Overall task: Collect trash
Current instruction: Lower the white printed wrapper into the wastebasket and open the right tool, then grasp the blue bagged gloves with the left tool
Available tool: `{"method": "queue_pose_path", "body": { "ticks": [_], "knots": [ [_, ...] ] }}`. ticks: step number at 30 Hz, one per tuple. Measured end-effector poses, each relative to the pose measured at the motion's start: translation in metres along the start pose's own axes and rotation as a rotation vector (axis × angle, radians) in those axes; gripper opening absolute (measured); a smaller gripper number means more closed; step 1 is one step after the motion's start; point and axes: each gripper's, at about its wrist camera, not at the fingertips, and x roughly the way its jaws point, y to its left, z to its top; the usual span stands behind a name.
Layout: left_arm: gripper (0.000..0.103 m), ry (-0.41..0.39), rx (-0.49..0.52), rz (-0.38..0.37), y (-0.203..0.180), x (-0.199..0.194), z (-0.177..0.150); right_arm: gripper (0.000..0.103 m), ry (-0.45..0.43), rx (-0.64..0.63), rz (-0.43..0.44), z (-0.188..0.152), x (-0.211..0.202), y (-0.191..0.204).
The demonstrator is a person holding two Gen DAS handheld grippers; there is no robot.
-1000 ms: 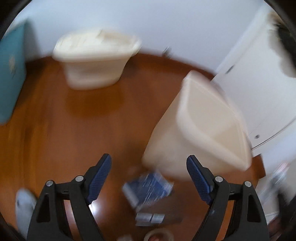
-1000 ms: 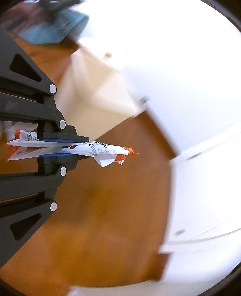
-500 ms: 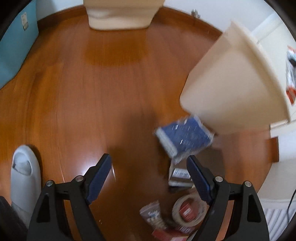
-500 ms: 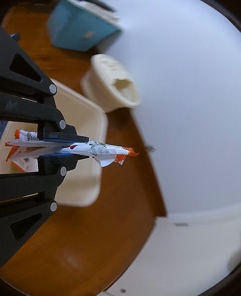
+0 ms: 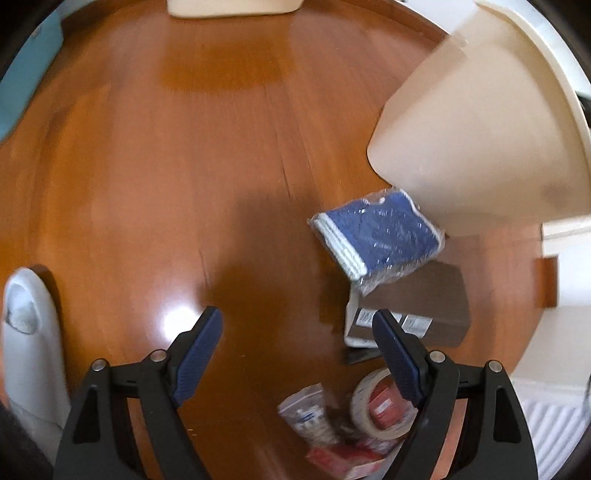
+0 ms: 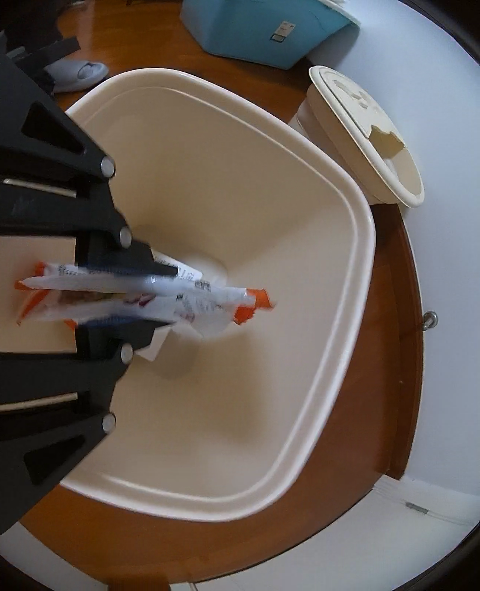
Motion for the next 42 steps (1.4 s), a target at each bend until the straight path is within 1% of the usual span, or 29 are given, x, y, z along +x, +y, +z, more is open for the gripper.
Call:
{"method": "queue_pose_path", "body": {
  "ticks": [1, 2, 3, 4, 5, 6, 7, 9, 10, 12, 15, 16, 17, 19, 20, 21, 22, 23, 24, 25, 27, 29, 30, 32, 34, 35, 38, 40, 42],
  "knots": [
    [0.083, 0.013, -0.036, -0.021, 0.004, 0.001, 0.005, 0.035, -0.012, 0.014, 0.019, -0.003, -0.002, 0.0],
    [0.083, 0.024, -0.062, -0.041, 0.006, 0.004, 0.009, 0.042, -0.042, 0.028, 0.031, -0.006, -0.009, 0.0],
    [0.083, 0.036, -0.084, -0.06, 0.007, 0.008, 0.012, 0.05, -0.063, 0.029, 0.031, -0.009, -0.013, 0.0],
    [0.083, 0.057, -0.118, -0.086, 0.007, 0.015, 0.017, 0.053, -0.093, 0.023, 0.026, -0.012, -0.019, 0.002],
    [0.083, 0.069, -0.134, -0.097, 0.006, 0.019, 0.02, 0.06, -0.11, 0.012, 0.011, -0.013, -0.023, 0.003],
    [0.083, 0.079, -0.147, -0.106, 0.005, 0.023, 0.022, 0.061, -0.12, -0.001, -0.008, -0.016, -0.032, 0.0],
    [0.083, 0.086, -0.16, -0.116, 0.003, 0.027, 0.024, 0.061, -0.128, -0.012, -0.02, -0.013, -0.03, 0.006],
    [0.083, 0.109, -0.184, -0.126, -0.002, 0.041, 0.029, 0.061, -0.158, -0.013, -0.032, -0.015, -0.039, 0.004],
    [0.083, 0.125, -0.211, -0.144, -0.004, 0.047, 0.031, 0.061, -0.17, -0.002, -0.029, -0.017, -0.044, 0.001],
    [0.083, 0.155, -0.263, -0.175, -0.005, 0.06, 0.036, 0.061, -0.24, 0.038, 0.013, -0.027, -0.06, -0.005],
    [0.083, 0.184, -0.34, -0.208, -0.005, 0.076, 0.041, 0.063, -0.332, 0.118, 0.083, -0.064, -0.089, -0.023],
    [0.083, 0.184, -0.354, -0.214, -0.006, 0.08, 0.042, 0.064, -0.349, 0.148, 0.095, -0.076, -0.094, -0.029],
    [0.083, 0.183, -0.365, -0.223, -0.007, 0.084, 0.043, 0.065, -0.362, 0.194, 0.112, -0.098, -0.1, -0.037],
    [0.083, 0.184, -0.385, -0.259, -0.009, 0.091, 0.043, 0.063, -0.366, 0.262, 0.121, -0.121, -0.099, -0.046],
    [0.083, 0.182, -0.394, -0.263, -0.009, 0.093, 0.044, 0.063, -0.417, 0.285, 0.167, -0.141, -0.105, -0.052],
    [0.083, 0.173, -0.407, -0.265, -0.008, 0.095, 0.044, 0.065, -0.442, 0.295, 0.174, -0.152, -0.11, -0.054],
    [0.083, 0.165, -0.416, -0.267, -0.008, 0.097, 0.045, 0.065, -0.444, 0.313, 0.142, -0.162, -0.114, -0.055],
    [0.083, 0.164, -0.415, -0.268, -0.008, 0.099, 0.046, 0.065, -0.426, 0.332, 0.111, -0.168, -0.116, -0.057],
    [0.083, 0.169, -0.415, -0.265, -0.008, 0.103, 0.046, 0.065, -0.423, 0.345, 0.127, -0.174, -0.118, -0.059],
    [0.08, 0.173, -0.417, -0.265, -0.008, 0.104, 0.046, 0.065, -0.441, 0.351, 0.153, -0.18, -0.122, -0.062],
    [0.071, 0.167, -0.41, -0.269, -0.01, 0.105, 0.046, 0.065, -0.491, 0.354, 0.145, -0.186, -0.134, -0.065],
    [0.053, 0.183, -0.402, -0.276, -0.01, 0.107, 0.048, 0.065, -0.557, 0.352, 0.146, -0.193, -0.148, -0.068],
    [0.049, 0.184, -0.404, -0.276, -0.01, 0.108, 0.048, 0.065, -0.578, 0.356, 0.146, -0.196, -0.153, -0.069],
    [0.026, 0.197, -0.41, -0.29, -0.009, 0.109, 0.048, 0.065, -0.612, 0.361, 0.16, -0.207, -0.158, -0.068],
    [0.015, 0.192, -0.415, -0.304, -0.006, 0.107, 0.046, 0.068, -0.602, 0.36, 0.184, -0.219, -0.148, -0.065],
    [0.013, 0.181, -0.41, -0.311, -0.005, 0.104, 0.046, 0.069, -0.575, 0.38, 0.203, -0.23, -0.138, -0.064],
    [0.012, 0.155, -0.39, -0.323, -0.009, 0.098, 0.052, 0.069, -0.456, 0.495, 0.294, -0.257, -0.1, -0.069],
    [0.012, 0.134, -0.372, -0.34, -0.009, 0.086, 0.054, 0.069, -0.42, 0.547, 0.354, -0.281, -0.074, -0.072],
    [0.012, 0.118, -0.364, -0.354, -0.005, 0.077, 0.054, 0.07, -0.337, 0.619, 0.477, -0.298, -0.039, -0.078]
  ]
}}
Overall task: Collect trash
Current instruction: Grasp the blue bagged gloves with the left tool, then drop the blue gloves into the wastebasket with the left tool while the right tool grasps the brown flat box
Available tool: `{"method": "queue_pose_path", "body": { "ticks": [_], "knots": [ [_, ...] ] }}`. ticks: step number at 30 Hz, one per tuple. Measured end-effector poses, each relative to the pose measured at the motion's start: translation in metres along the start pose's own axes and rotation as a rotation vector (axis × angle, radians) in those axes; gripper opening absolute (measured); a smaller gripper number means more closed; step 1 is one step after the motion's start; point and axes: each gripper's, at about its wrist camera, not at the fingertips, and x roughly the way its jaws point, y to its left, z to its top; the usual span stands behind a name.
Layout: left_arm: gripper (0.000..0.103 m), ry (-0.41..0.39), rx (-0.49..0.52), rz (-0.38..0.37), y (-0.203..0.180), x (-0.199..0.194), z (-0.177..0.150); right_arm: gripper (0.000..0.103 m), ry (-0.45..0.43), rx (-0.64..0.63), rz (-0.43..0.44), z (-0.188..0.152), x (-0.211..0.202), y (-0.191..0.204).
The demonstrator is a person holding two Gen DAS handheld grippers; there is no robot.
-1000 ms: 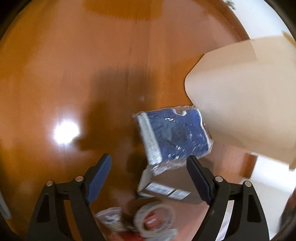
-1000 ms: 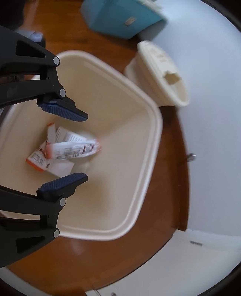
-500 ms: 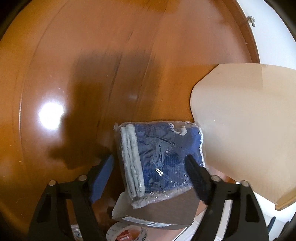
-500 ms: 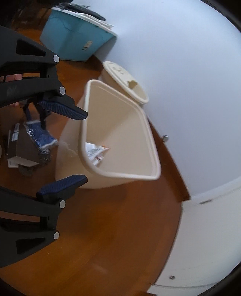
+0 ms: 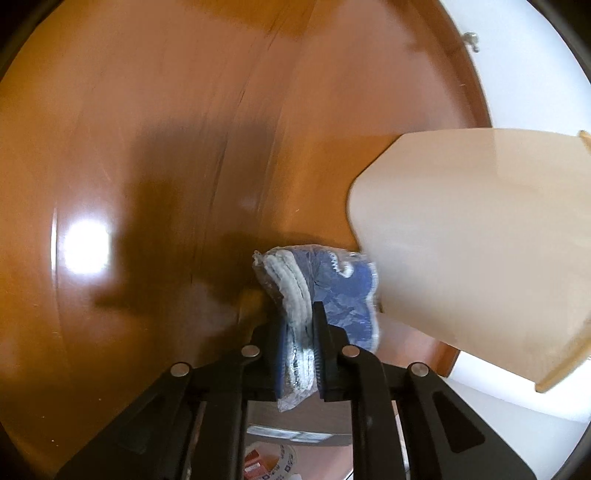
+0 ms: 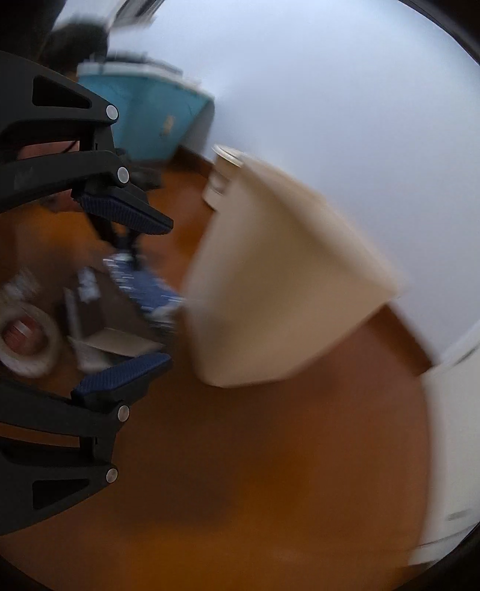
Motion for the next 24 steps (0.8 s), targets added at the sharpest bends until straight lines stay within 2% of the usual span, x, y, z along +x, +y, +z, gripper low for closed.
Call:
{"method": "queue_pose_path", "body": {
  "ticks": [1, 2, 5, 9, 12, 16, 19, 20, 22, 23, 24],
  "knots": [
    [0.011, -0.012, 0.012, -0.013, -0.003, -0.01, 0.0, 0.07, 0.044, 0.071, 0.049, -0.005, 0.01, -0.016],
    [0.011, -0.021, 0.02, -0.022, 0.0, -0.015, -0.003, 0.07, 0.09, 0.174, 0.139, -0.011, 0.026, -0.039],
    [0.011, -0.04, 0.04, -0.053, -0.007, -0.035, -0.008, 0.07, 0.152, 0.324, 0.293, -0.021, 0.054, -0.074],
    [0.011, -0.05, 0.064, -0.071, -0.007, -0.056, -0.017, 0.07, 0.225, 0.361, 0.304, -0.028, 0.083, -0.096],
    [0.011, -0.061, 0.092, -0.078, -0.014, -0.066, -0.022, 0.07, 0.25, 0.346, 0.356, -0.025, 0.093, -0.092],
    [0.011, -0.073, 0.125, -0.087, -0.017, -0.075, -0.035, 0.07, 0.297, 0.284, 0.37, -0.024, 0.108, -0.078],
    [0.011, -0.077, 0.135, -0.09, -0.019, -0.088, -0.03, 0.07, 0.38, 0.221, 0.318, -0.026, 0.123, -0.068],
    [0.011, -0.082, 0.14, -0.091, -0.023, -0.087, -0.032, 0.066, 0.387, 0.211, 0.317, -0.028, 0.13, -0.065],
    [0.011, -0.09, 0.149, -0.094, -0.022, -0.099, -0.037, 0.042, 0.408, 0.173, 0.326, -0.031, 0.14, -0.057],
    [0.011, -0.097, 0.155, -0.098, -0.022, -0.106, -0.039, 0.014, 0.415, 0.139, 0.319, -0.033, 0.145, -0.049],
    [0.011, -0.103, 0.16, -0.097, -0.022, -0.112, -0.041, 0.004, 0.422, 0.124, 0.313, -0.035, 0.148, -0.046]
  ]
}}
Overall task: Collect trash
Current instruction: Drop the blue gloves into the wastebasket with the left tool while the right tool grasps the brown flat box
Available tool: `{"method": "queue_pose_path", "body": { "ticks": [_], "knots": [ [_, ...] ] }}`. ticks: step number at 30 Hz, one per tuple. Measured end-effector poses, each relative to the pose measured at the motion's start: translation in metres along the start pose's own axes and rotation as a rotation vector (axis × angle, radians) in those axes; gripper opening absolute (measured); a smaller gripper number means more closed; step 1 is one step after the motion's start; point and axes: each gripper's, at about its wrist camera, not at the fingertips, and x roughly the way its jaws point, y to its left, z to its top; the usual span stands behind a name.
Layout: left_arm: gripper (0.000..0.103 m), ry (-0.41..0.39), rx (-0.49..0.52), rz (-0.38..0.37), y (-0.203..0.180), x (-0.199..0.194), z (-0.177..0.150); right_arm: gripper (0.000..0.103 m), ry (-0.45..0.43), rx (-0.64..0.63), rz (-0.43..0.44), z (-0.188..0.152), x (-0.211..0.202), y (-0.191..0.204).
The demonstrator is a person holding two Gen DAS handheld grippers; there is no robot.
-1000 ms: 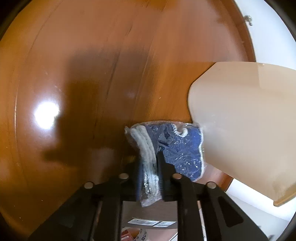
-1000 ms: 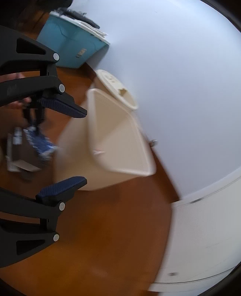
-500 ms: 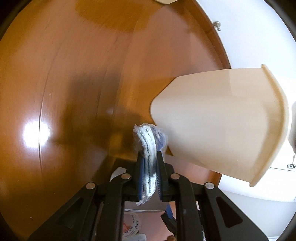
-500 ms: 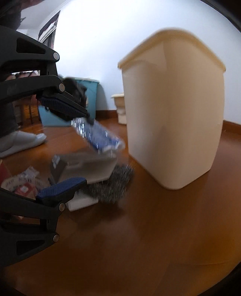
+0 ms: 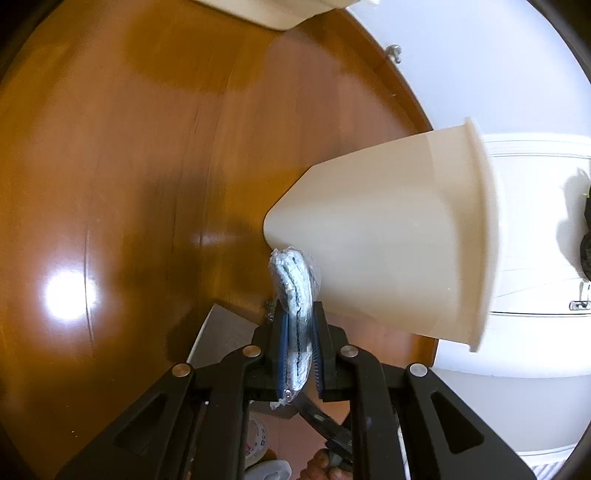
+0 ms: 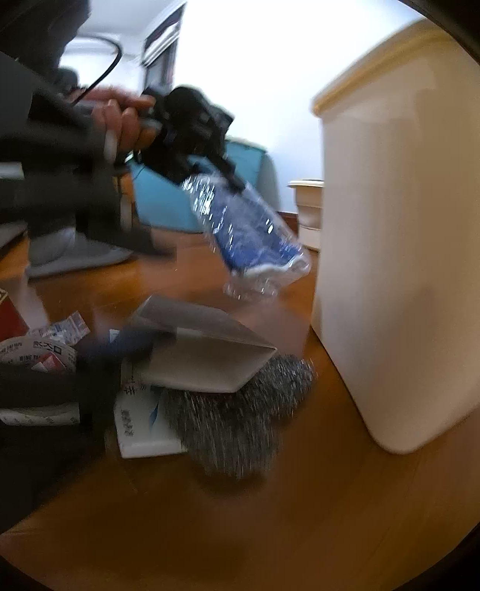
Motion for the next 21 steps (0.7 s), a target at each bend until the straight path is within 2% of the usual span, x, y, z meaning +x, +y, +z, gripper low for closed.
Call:
{"method": "queue_pose_path", "body": {
  "ticks": [3, 12, 16, 21],
  "knots": [
    [0.011, -0.027, 0.019, 0.002, -0.006, -0.021, -0.004, 0.003, 0.006, -0.008, -0.015, -0.004, 0.011, 0.003],
    [0.011, -0.133, 0.08, -0.034, -0.032, -0.094, -0.022, 0.003, -0.106, -0.036, 0.022, -0.022, 0.012, 0.026],
    [0.011, -0.174, 0.105, -0.108, -0.057, -0.136, -0.03, 0.003, -0.168, -0.03, 0.028, -0.031, -0.006, 0.03],
    [0.011, -0.196, 0.188, -0.242, -0.116, -0.166, -0.023, 0.003, -0.221, -0.015, 0.025, -0.043, -0.016, 0.032]
  ]
}}
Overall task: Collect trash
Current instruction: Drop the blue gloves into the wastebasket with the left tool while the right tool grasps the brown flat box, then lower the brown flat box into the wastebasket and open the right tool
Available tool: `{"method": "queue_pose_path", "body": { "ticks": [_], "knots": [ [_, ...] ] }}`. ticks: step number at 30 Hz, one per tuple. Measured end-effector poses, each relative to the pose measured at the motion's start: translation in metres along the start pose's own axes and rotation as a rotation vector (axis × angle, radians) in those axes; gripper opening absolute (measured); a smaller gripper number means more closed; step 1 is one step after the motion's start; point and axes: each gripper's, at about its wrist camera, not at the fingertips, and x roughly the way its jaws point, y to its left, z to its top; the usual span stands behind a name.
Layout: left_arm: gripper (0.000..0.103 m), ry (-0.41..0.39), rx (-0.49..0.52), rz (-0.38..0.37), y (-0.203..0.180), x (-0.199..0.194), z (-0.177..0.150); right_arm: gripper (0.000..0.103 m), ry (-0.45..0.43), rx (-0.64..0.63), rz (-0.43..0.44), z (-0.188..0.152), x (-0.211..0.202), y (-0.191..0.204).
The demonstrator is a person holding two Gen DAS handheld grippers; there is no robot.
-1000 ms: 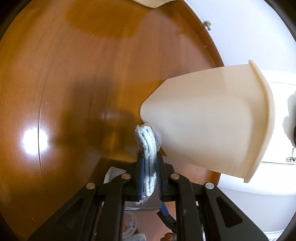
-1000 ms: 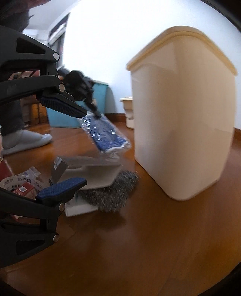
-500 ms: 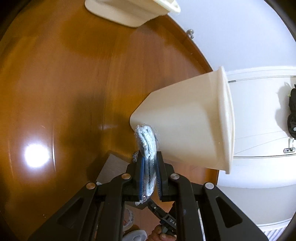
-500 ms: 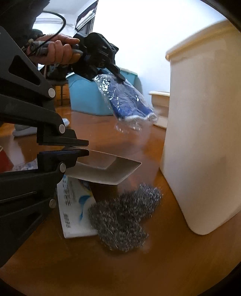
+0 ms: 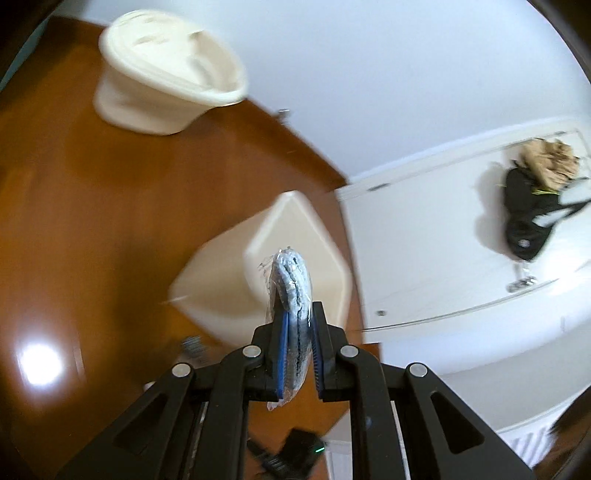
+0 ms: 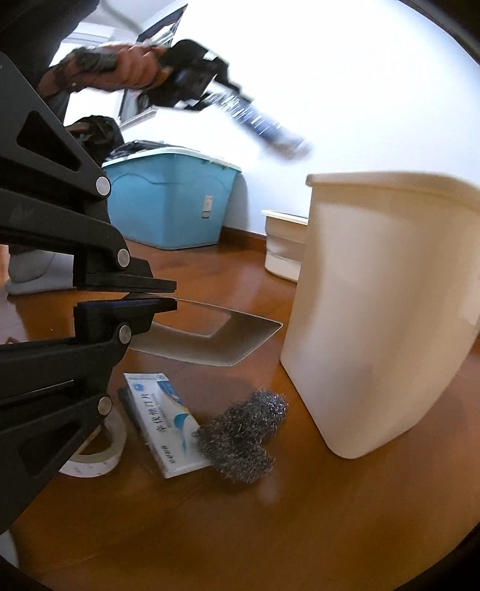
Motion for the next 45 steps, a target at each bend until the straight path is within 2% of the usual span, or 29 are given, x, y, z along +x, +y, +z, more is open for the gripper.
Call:
{"method": "queue_pose_path", "body": {
  "ticks": [4, 8, 10, 13, 16, 19, 21, 24, 25, 26, 28, 30, 31, 33, 34, 37, 38, 42, 45],
  "knots": [
    [0.011, 0.024, 0.098, -0.023, -0.044, 0.029, 0.019, 0.003, -0.034, 0.031, 0.007, -0.001, -0.007, -0.007],
    [0.011, 0.102, 0.187, 0.037, -0.064, 0.099, 0.033, 0.003, -0.05, 0.032, 0.02, 0.001, -0.012, -0.004],
    [0.011, 0.121, 0.224, 0.083, -0.065, 0.126, 0.036, 0.003, -0.055, 0.024, 0.031, 0.004, -0.018, 0.0],
    [0.011, 0.161, 0.215, 0.169, -0.05, 0.164, 0.039, 0.003, -0.064, 0.011, 0.041, 0.008, -0.024, 0.003],
    [0.011, 0.186, 0.2, 0.233, -0.034, 0.181, 0.037, 0.003, -0.066, 0.004, 0.038, 0.011, -0.032, 0.002],
    [0.012, 0.203, 0.262, 0.302, -0.034, 0.192, 0.033, 0.003, -0.066, -0.001, 0.033, 0.012, -0.041, -0.001],
    [0.014, 0.217, 0.266, 0.327, -0.032, 0.196, 0.035, 0.003, -0.072, -0.003, 0.028, 0.012, -0.045, -0.001],
    [0.019, 0.2, 0.309, 0.339, -0.041, 0.187, 0.034, 0.003, -0.083, -0.009, 0.026, 0.015, -0.054, 0.004],
    [0.029, 0.188, 0.329, 0.339, -0.045, 0.183, 0.034, 0.003, -0.089, -0.013, 0.026, 0.016, -0.054, 0.005],
    [0.043, 0.175, 0.351, 0.343, -0.049, 0.177, 0.033, 0.003, -0.093, -0.016, 0.026, 0.017, -0.055, 0.007],
    [0.059, 0.15, 0.378, 0.338, -0.053, 0.166, 0.033, 0.003, -0.099, -0.034, 0.027, 0.022, -0.062, 0.013],
    [0.061, 0.12, 0.409, 0.326, -0.06, 0.147, 0.029, 0.003, -0.118, -0.055, 0.043, 0.028, -0.073, 0.024],
    [0.063, 0.108, 0.426, 0.322, -0.061, 0.132, 0.025, 0.003, -0.133, -0.076, 0.061, 0.033, -0.082, 0.033],
    [0.072, 0.075, 0.463, 0.313, -0.059, 0.103, 0.018, 0.003, -0.171, -0.141, 0.111, 0.044, -0.106, 0.059],
    [0.082, 0.049, 0.472, 0.318, -0.056, 0.088, 0.013, 0.003, -0.189, -0.173, 0.132, 0.05, -0.117, 0.071],
    [0.094, 0.0, 0.472, 0.339, -0.038, 0.053, -0.003, 0.003, -0.273, -0.271, 0.208, 0.074, -0.154, 0.113],
    [0.103, -0.002, 0.454, 0.346, -0.027, 0.046, -0.01, 0.003, -0.297, -0.295, 0.216, 0.083, -0.162, 0.124],
    [0.103, 0.092, 0.389, 0.378, 0.01, 0.059, -0.029, 0.003, -0.334, -0.377, 0.167, 0.121, -0.159, 0.161],
    [0.103, 0.11, 0.356, 0.381, 0.026, 0.063, -0.039, 0.003, -0.304, -0.404, 0.061, 0.153, -0.124, 0.174]
  ]
}}
